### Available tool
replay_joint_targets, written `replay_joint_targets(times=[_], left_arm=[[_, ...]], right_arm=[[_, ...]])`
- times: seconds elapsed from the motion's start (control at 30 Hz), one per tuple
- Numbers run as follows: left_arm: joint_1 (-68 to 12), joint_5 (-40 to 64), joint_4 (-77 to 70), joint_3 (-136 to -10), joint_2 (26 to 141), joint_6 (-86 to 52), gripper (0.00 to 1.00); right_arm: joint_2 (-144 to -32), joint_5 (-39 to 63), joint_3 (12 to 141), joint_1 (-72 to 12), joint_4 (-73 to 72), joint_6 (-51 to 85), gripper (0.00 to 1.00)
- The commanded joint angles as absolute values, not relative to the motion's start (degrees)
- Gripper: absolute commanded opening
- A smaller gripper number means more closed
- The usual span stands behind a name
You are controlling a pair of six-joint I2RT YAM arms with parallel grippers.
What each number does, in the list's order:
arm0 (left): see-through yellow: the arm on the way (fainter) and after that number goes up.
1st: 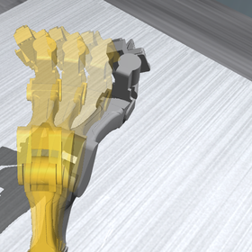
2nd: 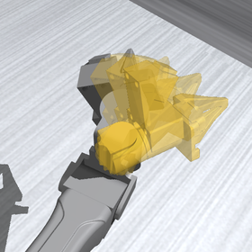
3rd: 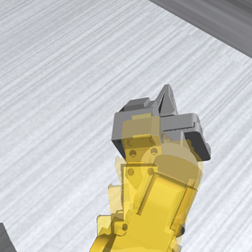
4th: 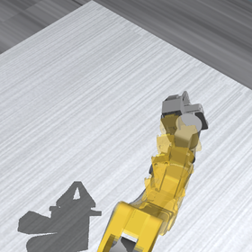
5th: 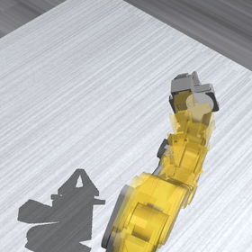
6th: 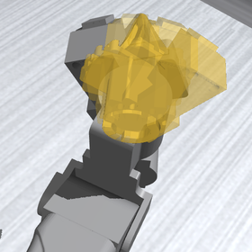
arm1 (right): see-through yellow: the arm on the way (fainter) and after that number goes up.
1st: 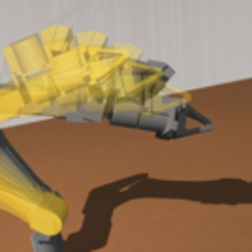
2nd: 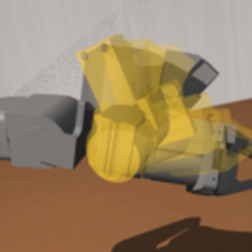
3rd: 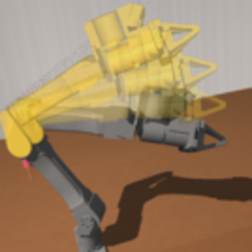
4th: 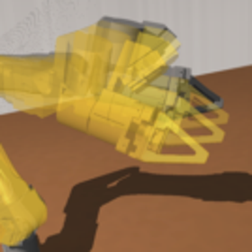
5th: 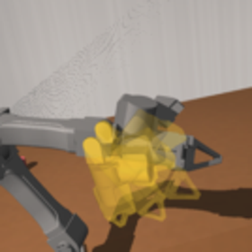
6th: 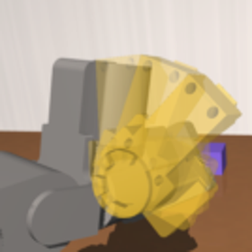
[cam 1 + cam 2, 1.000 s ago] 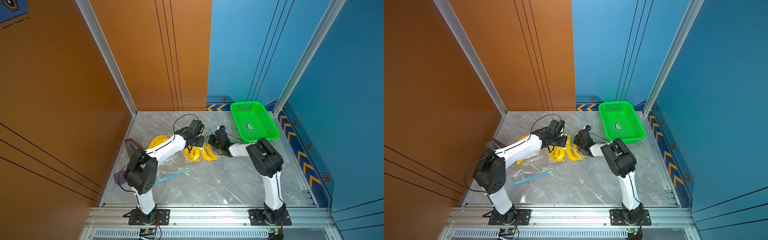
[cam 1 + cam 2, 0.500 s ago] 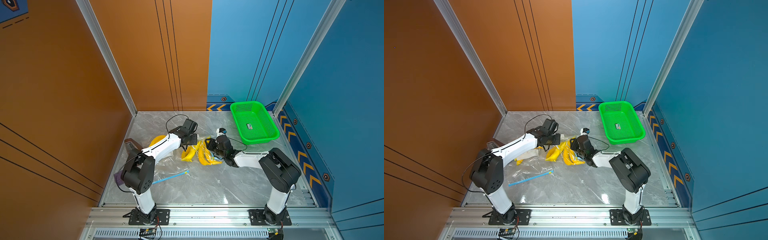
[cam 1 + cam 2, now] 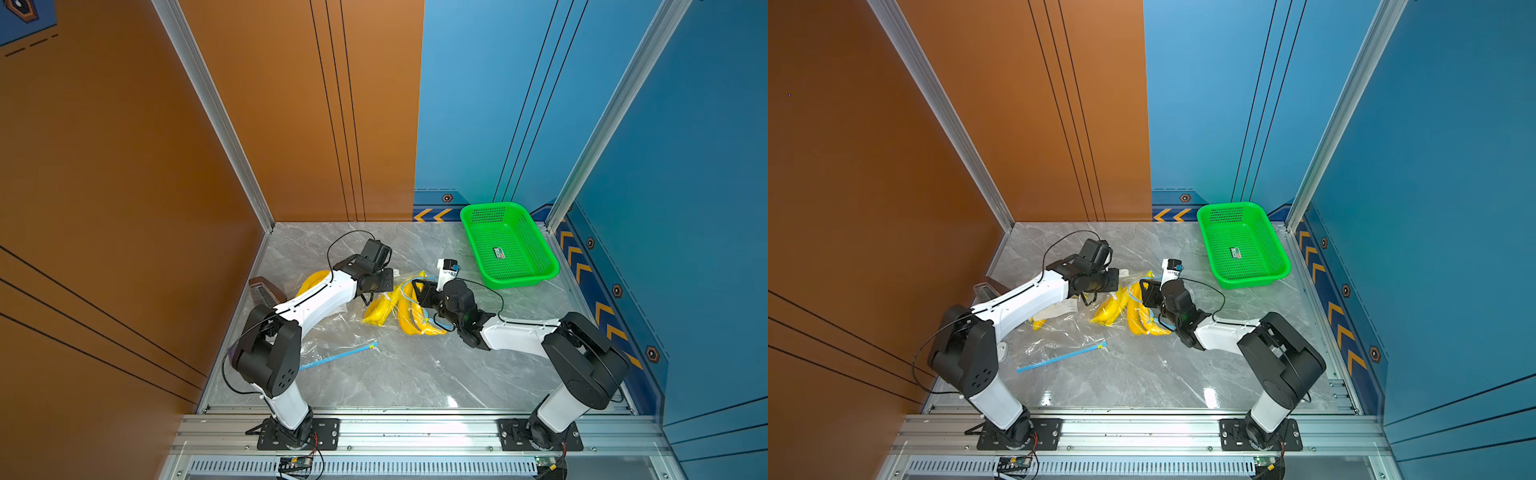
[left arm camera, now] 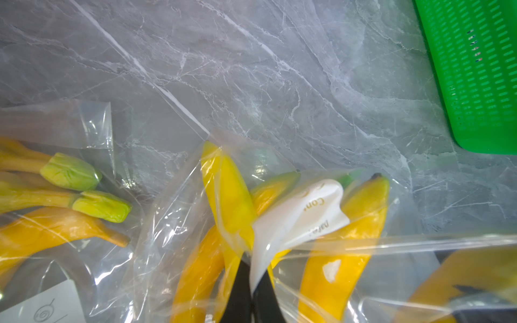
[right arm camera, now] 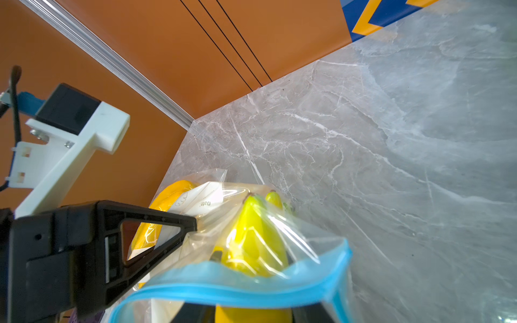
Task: Open the zip-top bag and take out the banana
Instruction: Pick up the banana from the zipper food storage bag.
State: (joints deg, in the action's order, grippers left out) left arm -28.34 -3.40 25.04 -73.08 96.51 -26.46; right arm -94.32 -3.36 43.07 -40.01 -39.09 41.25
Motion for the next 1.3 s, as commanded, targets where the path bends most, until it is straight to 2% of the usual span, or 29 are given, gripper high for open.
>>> replay_joint_targets(times=[0.0,0.13,0.23,0.37,0.43,0.53,0.67,0.83,1.03,1.27], left_arm=[[-24.3,-12.1,26.4,-71.5,95.4,-25.8,0.00],[-24.0,-10.2,26.4,-71.7,94.6,-24.9,0.01],[-24.4,-7.3,26.4,-71.8,92.1,-22.3,0.19],[-27.0,-5.3,26.0,-71.8,86.0,-15.9,0.53],[-28.8,-5.7,25.0,-71.9,82.7,-12.4,0.66],[-28.5,0.6,21.8,-72.5,80.2,-8.9,0.78],[-27.9,10.8,17.9,-73.6,80.8,-3.8,0.82],[-27.4,17.0,11.6,-70.8,81.7,1.8,0.84],[-24.5,25.9,-8.6,-60.0,79.1,2.2,0.85],[-22.4,33.4,-10.2,-57.3,78.8,4.2,0.82]], right_arm=[[-91.6,-3.5,42.0,-38.1,-37.8,36.8,0.25],[-90.1,-1.7,43.4,-39.3,-35.4,32.5,0.25],[-89.1,-1.9,44.6,-39.8,-32.4,29.8,0.25],[-88.5,-1.3,46.3,-39.4,-30.2,27.5,0.25],[-88.8,0.8,47.3,-38.6,-29.9,26.1,0.25],[-89.3,5.3,48.6,-37.2,-29.8,24.3,0.26],[-89.3,11.1,51.8,-35.7,-26.1,21.4,0.26],[-87.9,13.3,59.1,-35.8,-11.9,12.4,0.26],[-86.1,16.7,66.6,-33.1,1.2,3.2,0.26],[-88.3,23.9,78.4,-30.6,16.8,-7.7,0.27]])
